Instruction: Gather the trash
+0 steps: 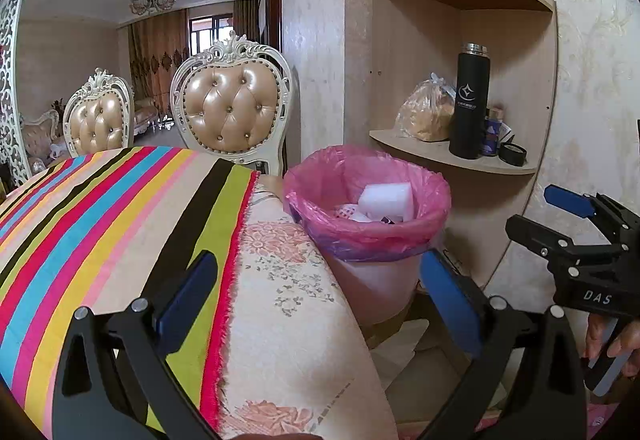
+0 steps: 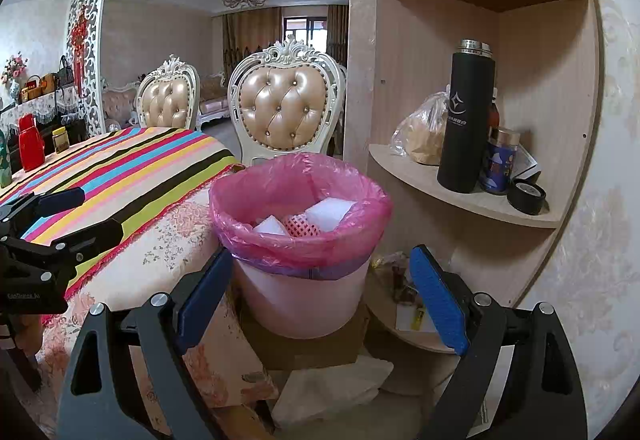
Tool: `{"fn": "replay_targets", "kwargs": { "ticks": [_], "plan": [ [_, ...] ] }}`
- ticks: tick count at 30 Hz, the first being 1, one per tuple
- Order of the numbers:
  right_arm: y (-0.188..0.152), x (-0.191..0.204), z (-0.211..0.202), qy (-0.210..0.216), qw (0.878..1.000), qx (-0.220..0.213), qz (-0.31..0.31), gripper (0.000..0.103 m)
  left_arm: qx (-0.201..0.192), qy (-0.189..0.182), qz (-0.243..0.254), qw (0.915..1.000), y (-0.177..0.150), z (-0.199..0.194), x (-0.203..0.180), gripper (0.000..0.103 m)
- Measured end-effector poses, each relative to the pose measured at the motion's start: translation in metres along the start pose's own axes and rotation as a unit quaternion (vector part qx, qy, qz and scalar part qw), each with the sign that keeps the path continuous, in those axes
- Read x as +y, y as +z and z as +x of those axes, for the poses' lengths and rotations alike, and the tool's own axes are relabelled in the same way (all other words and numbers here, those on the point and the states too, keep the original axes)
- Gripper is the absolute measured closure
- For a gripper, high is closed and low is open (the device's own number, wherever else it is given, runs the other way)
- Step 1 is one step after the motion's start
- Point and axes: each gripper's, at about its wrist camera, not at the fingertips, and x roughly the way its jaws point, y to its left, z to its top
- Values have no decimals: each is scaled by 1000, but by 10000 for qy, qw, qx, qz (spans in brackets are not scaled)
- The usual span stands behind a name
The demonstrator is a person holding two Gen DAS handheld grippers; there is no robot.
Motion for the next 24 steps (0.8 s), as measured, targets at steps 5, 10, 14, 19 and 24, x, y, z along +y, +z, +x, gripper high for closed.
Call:
{"fn": "replay_targets", "kwargs": {
  "ticks": [5,10,14,19,24],
  "plan": [
    [0,0,-1,1,10000,-13,1,18,-32,9,-13,10000,1,-1,1,5],
    [2,1,-2,28,10000,-40,-8,18,-53,40,4,10000,2,-2,-1,5],
    [2,2,-4,35,10000,-64,-11,18,-63,35,6,10000,2,-2,-2,5],
    [2,3,-4,36,10000,-61,-11,18,-73,27,0,10000,4,-2,-2,5],
    [3,4,-5,40,10000,-71,-14,18,-92,1,-11,10000,6,-3,-3,5]
  ]
}}
